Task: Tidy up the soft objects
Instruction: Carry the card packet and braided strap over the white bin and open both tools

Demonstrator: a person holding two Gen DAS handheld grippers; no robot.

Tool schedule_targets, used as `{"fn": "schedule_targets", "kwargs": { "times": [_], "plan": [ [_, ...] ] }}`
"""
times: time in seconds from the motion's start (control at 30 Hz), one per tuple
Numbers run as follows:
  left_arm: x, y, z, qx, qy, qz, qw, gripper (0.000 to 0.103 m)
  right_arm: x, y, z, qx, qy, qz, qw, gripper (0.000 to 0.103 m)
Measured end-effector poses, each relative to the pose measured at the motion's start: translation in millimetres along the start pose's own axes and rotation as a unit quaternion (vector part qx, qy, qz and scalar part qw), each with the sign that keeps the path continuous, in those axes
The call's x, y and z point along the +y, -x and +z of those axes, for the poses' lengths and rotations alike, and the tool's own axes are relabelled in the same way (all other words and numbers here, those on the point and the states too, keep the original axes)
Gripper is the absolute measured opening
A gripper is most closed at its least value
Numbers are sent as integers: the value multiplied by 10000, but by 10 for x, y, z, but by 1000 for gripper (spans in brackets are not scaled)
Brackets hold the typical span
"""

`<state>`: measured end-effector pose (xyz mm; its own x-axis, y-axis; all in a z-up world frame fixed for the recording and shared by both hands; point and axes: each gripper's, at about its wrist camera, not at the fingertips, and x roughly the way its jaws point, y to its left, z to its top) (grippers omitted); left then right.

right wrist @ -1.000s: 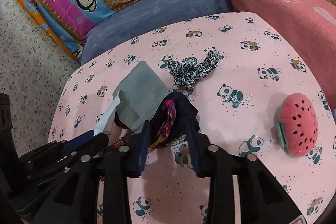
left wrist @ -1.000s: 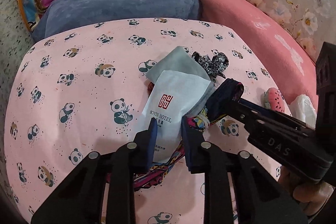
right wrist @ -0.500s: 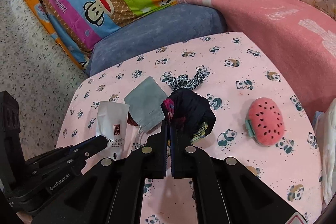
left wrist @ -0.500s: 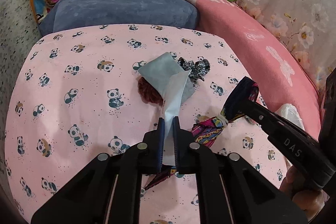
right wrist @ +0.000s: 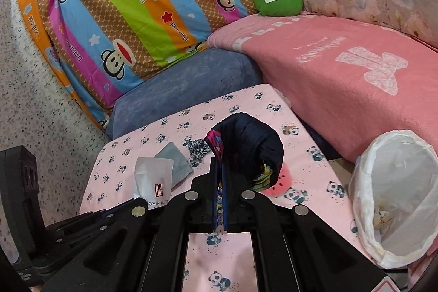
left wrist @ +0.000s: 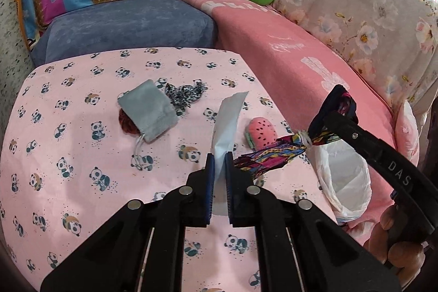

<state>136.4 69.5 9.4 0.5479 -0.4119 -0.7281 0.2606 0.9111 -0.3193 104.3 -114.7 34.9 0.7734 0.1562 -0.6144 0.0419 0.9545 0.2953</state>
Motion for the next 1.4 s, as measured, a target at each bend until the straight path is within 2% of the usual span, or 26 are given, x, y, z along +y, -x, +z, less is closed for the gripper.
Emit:
{"fn": "schedule_targets", "kwargs": {
  "times": [0.43,0.63,1.03,1.4],
  "plan": [
    [-933,-40,-10,41,-641,-411,9971,7,-759,705,175,-698,-393,-454,9958,2],
    [-1366,-130,-9,155,-892,-740,9931,8,-1191,945,206,-908,-674,-728,9909,2],
    [-2134,-324,-100,412,-1378,-1300,9810,8,-1880,1276,136,-1175,-1116,-1231,9791,2],
    [-2616,-494,-175,637,-1653,-1606,9710,8,-2265,1411,65,-1242,-1389,-1490,9711,3]
  ]
}}
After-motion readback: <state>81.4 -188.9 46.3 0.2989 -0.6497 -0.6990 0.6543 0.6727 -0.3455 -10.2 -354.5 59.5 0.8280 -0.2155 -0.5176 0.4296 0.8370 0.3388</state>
